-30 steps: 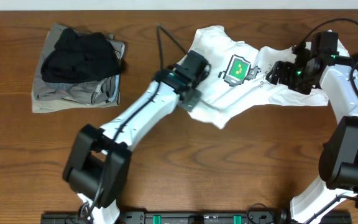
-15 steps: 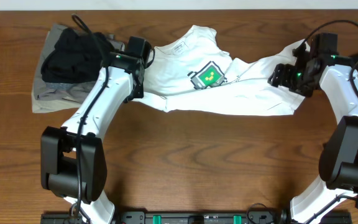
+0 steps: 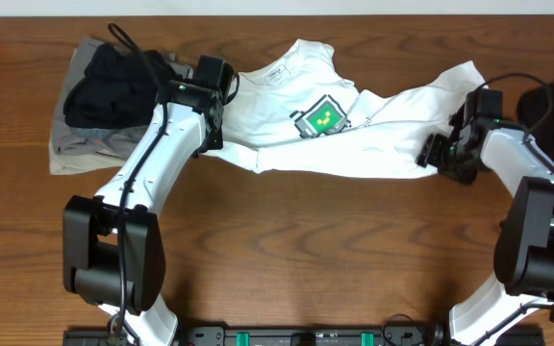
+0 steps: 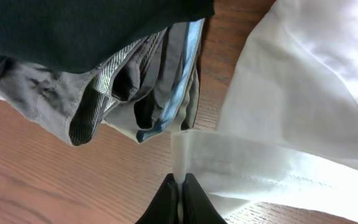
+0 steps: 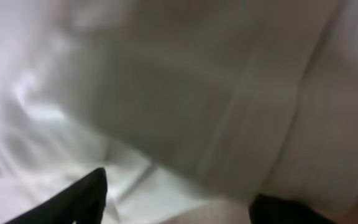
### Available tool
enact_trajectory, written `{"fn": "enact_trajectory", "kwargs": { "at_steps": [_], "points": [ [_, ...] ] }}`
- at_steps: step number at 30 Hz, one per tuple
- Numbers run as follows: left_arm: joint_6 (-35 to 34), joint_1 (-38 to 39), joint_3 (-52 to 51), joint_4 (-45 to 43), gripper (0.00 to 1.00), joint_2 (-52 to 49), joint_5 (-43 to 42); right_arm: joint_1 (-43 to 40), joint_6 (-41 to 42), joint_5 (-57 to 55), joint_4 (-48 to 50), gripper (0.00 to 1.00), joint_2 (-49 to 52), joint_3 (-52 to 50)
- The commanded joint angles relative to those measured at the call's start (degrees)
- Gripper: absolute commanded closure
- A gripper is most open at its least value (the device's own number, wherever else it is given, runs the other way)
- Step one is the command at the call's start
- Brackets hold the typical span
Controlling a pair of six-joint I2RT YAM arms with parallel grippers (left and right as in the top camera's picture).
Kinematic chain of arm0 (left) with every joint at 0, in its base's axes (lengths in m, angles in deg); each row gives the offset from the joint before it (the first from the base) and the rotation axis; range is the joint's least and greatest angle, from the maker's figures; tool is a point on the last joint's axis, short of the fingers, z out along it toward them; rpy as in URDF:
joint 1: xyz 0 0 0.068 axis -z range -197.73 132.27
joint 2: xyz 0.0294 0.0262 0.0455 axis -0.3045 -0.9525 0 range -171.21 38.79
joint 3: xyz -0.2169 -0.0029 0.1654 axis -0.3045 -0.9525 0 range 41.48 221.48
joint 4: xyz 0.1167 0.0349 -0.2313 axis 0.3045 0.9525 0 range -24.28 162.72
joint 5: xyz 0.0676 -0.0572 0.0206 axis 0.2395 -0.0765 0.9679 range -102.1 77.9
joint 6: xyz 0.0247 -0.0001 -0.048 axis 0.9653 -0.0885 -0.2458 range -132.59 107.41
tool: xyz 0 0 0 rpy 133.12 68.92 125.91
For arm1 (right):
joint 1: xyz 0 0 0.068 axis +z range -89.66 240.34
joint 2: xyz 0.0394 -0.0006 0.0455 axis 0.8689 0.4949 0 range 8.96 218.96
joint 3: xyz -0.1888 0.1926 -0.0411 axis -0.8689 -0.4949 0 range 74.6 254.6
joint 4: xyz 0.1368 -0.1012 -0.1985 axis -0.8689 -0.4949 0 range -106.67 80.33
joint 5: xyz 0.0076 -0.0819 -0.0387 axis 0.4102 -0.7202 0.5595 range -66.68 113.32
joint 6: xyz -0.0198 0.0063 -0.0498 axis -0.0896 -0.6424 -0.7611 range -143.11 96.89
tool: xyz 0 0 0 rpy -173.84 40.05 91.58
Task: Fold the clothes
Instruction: 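Grasp the shirt edges with both grippers and lift it up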
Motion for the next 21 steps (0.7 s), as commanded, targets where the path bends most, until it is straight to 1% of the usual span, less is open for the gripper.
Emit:
{"fn": "enact_trajectory", "kwargs": {
  "at_steps": [1, 2, 4, 5, 9, 14, 18, 21],
  "points": [
    [-0.85, 0.02, 0.44, -0.07, 0.94, 1.05, 0.48, 0.57, 3.45, 0.90, 2.38, 0.44, 1.40, -3.45],
    [-0.85, 0.02, 0.44, -0.07, 0.94, 1.05, 0.48, 0.57, 3.85, 1.01, 2.54, 0.58, 1.40, -3.52],
    [-0.85, 0.02, 0.44, -0.04, 0.94, 1.05, 0.48, 0.57, 3.85, 1.05, 1.86, 0.94, 1.25, -3.41],
    [-0.83, 0.02, 0.44, 0.00, 0.94, 1.07, 0.48, 0.44, 3.85, 1.03, 0.72, 0.99, 0.96, -3.15],
    [-0.85, 0.02, 0.44, 0.15, 0.94, 1.07, 0.48, -0.37, 3.78, 1.03, -4.02, 0.99, -1.64, -1.36],
    [-0.83, 0.02, 0.46, 0.39, 0.94, 1.33, 0.35, -2.64, 2.49, 0.66, -10.21, 0.99, -9.53, 1.64],
    [-0.85, 0.02, 0.46, 0.96, 0.94, 3.19, 0.24, -5.35, 2.56, 0.79, -11.08, 0.99, -18.16, 3.15],
    [-0.85, 0.02, 0.46, 1.01, 0.94, 6.34, 0.24, -6.99, 2.75, 0.90, -9.99, 0.99, -25.00, 3.54]
  ]
}}
